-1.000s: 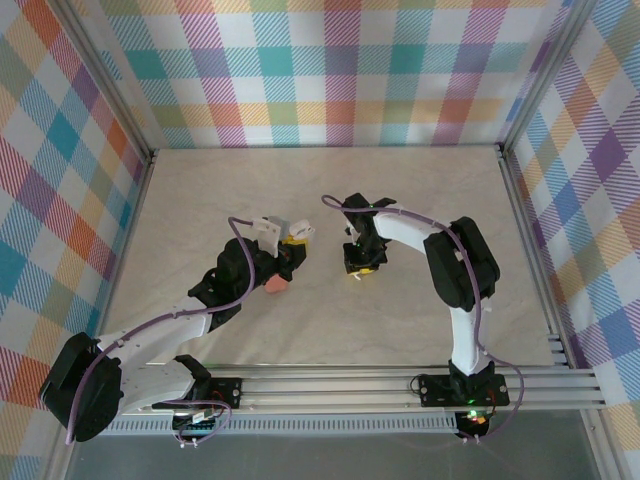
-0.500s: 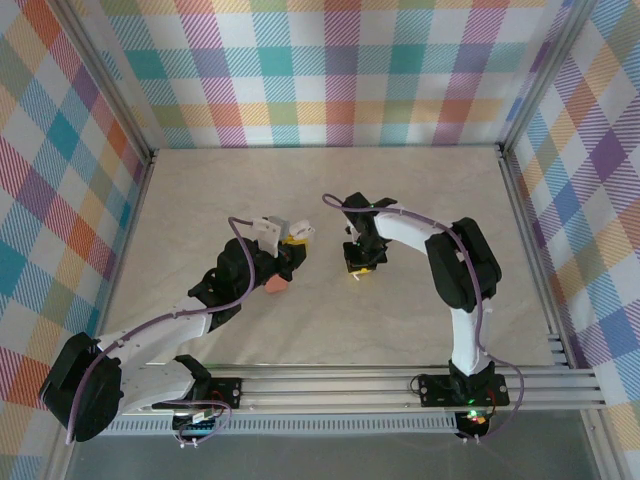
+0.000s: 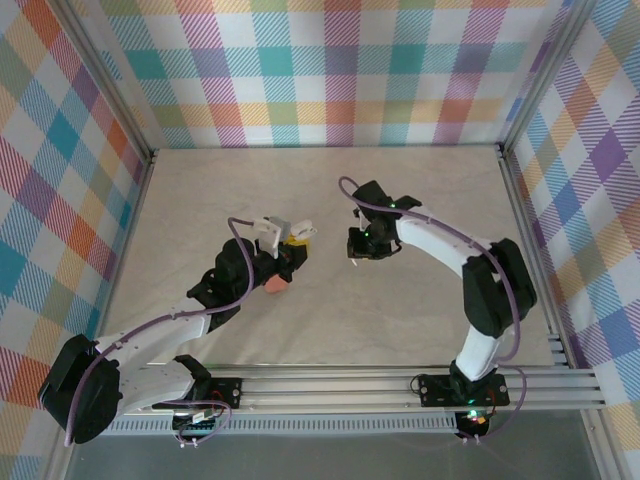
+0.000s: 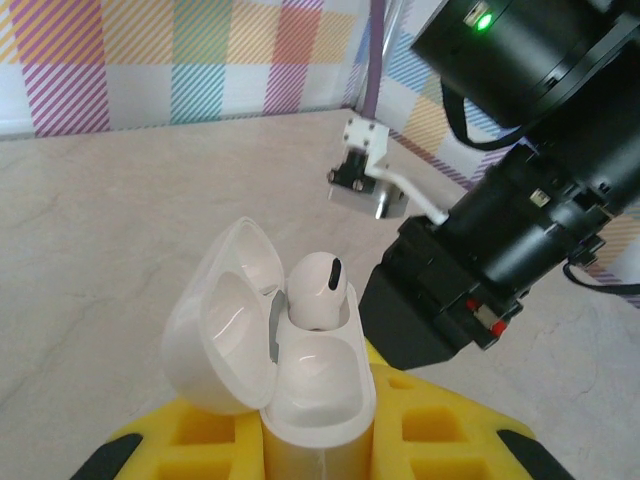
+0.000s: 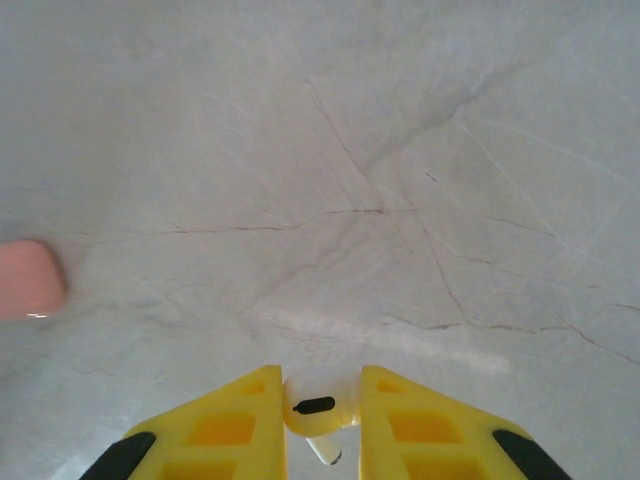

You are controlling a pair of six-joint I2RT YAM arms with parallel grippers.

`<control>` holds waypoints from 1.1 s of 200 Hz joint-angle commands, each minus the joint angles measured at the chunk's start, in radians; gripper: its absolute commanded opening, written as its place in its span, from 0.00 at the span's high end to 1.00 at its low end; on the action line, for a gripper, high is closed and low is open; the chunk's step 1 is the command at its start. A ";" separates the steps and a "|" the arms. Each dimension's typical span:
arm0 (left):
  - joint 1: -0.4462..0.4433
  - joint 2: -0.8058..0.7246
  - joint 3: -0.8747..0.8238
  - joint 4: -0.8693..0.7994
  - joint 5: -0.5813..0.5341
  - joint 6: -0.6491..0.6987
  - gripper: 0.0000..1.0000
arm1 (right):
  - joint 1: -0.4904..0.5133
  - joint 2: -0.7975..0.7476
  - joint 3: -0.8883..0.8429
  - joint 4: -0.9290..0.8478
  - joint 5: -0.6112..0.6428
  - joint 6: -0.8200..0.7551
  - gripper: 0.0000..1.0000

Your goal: Insert the wireless bluetooth earbuds into the charging case

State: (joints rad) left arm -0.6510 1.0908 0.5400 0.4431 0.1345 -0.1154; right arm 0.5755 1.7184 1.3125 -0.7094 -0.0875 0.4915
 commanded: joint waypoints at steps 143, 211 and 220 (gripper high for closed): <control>-0.050 0.206 0.192 0.262 0.105 0.085 1.00 | 0.107 -0.452 -0.014 0.349 0.093 0.121 0.78; -0.093 0.250 0.223 0.278 0.066 0.123 1.00 | 0.157 -0.469 -0.077 0.500 0.128 0.110 0.78; -0.098 0.252 0.222 0.285 0.052 0.130 1.00 | 0.166 -0.468 -0.085 0.515 0.135 0.109 0.78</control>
State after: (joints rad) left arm -0.7265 1.3384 0.7315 0.6590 0.2153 -0.0254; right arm 0.7208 1.2709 1.2522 -0.2909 0.0193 0.5991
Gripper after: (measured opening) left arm 0.203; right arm 0.219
